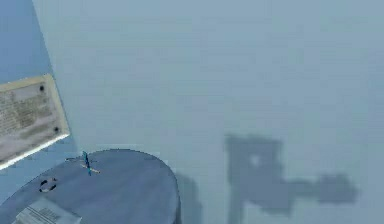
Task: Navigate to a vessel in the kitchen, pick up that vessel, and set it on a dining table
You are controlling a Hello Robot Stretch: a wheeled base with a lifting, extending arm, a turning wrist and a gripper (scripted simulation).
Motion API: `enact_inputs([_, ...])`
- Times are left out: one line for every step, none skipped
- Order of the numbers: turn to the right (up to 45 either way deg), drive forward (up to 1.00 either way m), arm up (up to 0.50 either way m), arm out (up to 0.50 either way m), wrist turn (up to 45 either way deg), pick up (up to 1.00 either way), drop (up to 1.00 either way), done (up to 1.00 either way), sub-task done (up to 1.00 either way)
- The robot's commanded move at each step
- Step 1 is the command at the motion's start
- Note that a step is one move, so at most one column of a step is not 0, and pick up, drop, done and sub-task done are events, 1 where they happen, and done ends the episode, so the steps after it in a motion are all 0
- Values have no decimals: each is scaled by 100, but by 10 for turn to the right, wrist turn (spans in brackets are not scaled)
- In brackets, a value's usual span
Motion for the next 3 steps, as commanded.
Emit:
enact_inputs([-450, 0, 0, 0, 0, 0, 0, 0, 0])
enact_inputs([-450, 0, 0, 0, 0, 0, 0, 0, 0])
enact_inputs([-450, 0, 0, 0, 0, 0, 0, 0, 0])
